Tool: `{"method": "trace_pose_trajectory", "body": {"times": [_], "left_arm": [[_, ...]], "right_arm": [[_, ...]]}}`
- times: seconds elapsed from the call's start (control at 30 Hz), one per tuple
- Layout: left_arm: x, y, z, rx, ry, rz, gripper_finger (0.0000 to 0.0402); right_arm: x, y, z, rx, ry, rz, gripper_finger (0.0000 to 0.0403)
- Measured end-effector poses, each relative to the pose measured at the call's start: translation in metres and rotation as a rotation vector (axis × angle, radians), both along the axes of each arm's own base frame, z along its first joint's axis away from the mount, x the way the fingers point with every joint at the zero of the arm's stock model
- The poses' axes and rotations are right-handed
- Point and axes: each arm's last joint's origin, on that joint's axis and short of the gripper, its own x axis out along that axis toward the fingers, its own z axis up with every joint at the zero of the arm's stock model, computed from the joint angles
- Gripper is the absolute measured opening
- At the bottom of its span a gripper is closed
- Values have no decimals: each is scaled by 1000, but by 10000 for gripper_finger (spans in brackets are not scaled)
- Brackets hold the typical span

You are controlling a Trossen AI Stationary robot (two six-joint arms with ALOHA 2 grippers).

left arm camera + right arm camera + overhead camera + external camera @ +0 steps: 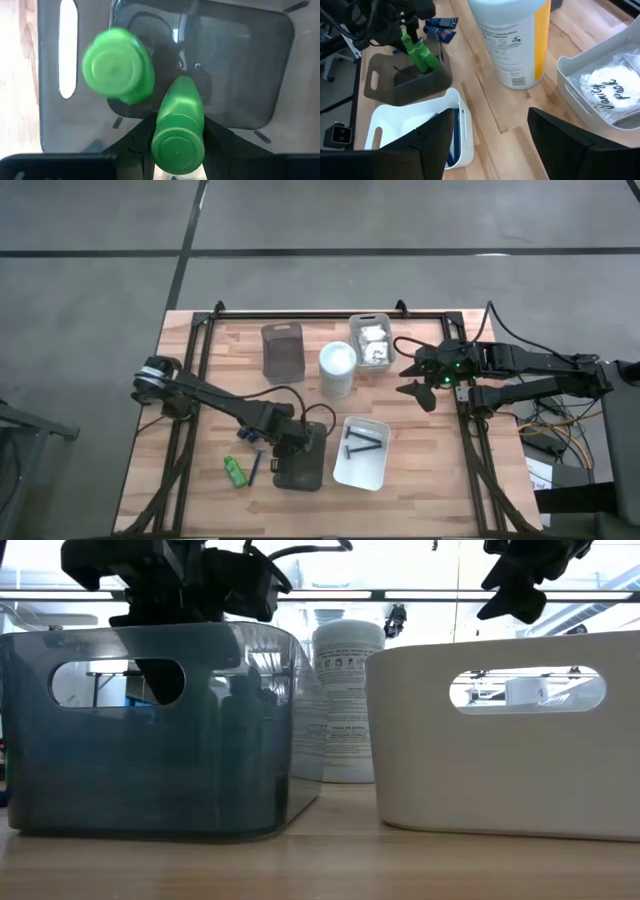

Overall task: Pick & Place Travel size toiletries
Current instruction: Put the green shampoo bottle into the bottom black bin

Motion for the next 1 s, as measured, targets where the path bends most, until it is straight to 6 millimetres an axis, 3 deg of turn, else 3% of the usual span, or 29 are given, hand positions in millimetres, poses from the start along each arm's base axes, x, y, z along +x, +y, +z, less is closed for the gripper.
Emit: {"method": "trace_pose_trajectory", "body": {"times": [0.47,0.77,1.0], "left_arm": [[1,-1,1,-1,-4,8,128],[1,-1,3,-6,-10,15,191],[-7,1,24,-28,-74,13,212]], "right_arm": [[0,0,1,-22,-1,17,252],[0,0,1,-30,-1,24,223],[0,0,1,-29,-1,25,214]]}}
